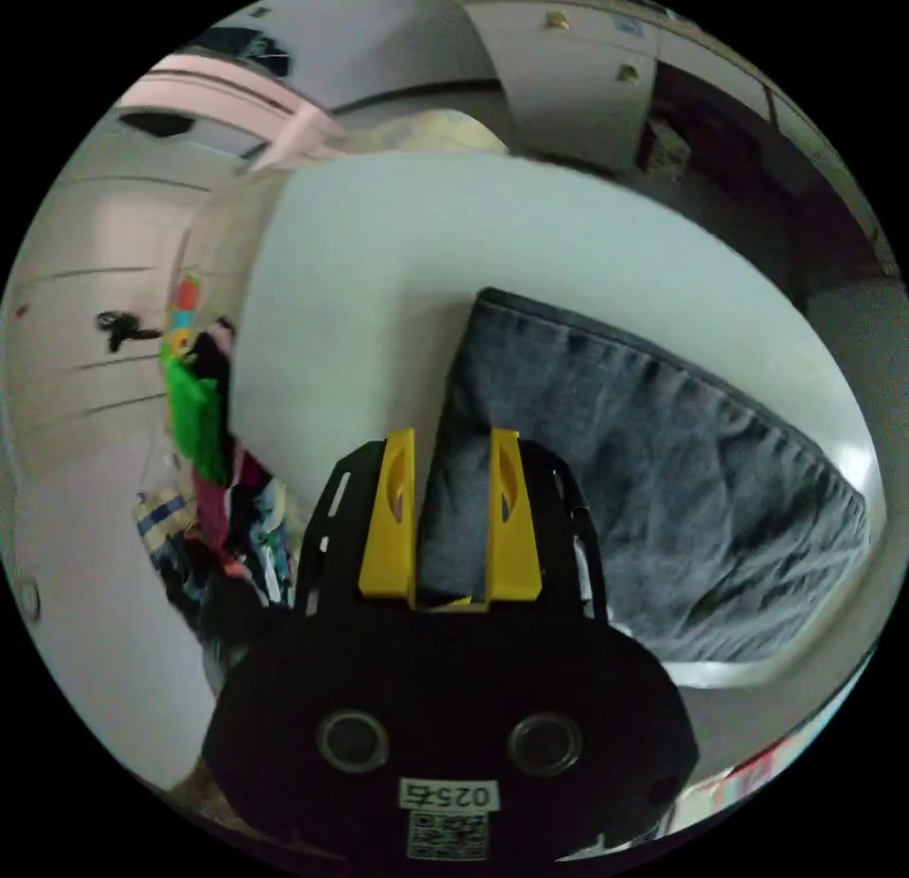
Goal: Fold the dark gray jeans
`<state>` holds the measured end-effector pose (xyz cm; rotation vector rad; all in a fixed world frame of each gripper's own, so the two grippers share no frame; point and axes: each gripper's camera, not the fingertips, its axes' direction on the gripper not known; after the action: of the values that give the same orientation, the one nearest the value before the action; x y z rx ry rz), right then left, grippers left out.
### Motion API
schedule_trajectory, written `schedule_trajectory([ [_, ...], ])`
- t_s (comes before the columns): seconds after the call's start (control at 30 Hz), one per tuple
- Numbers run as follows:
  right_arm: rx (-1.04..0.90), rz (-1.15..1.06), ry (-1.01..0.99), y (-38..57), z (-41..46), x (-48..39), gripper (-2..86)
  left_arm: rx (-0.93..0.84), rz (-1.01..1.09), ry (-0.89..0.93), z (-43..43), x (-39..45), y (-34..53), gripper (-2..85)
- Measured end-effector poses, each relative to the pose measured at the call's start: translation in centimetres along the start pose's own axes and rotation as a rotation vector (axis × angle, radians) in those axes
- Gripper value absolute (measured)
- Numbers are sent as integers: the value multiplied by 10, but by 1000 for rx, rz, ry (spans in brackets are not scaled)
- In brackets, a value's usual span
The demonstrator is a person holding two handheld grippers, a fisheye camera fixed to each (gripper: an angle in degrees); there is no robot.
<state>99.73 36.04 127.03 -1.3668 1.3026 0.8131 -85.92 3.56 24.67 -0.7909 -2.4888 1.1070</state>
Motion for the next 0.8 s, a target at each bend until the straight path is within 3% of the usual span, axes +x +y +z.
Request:
schedule_trajectory([
  [0.13,52,119,152,-1,16,-14,82,-36,111,-24,-1,0,-10,75],
  [0.27,52,151,165,-2,17,-16,69,15,214,35,-11,-13,-2,46],
  [0.37,-4,148,160,-9,17,-12,26,61,220,227,-32,-43,5,34],
  [0.43,-30,185,19,-10,14,-3,3,98,215,367,-54,-69,14,26],
  [0.5,-13,182,-104,-5,9,-3,-2,128,220,396,-74,-82,27,20],
  [0.67,69,-10,-382,12,-23,-42,-4,293,261,368,-148,-86,79,5],
  [0.8,210,-198,-548,58,-100,-40,-4,355,479,317,-188,-22,100,5],
])
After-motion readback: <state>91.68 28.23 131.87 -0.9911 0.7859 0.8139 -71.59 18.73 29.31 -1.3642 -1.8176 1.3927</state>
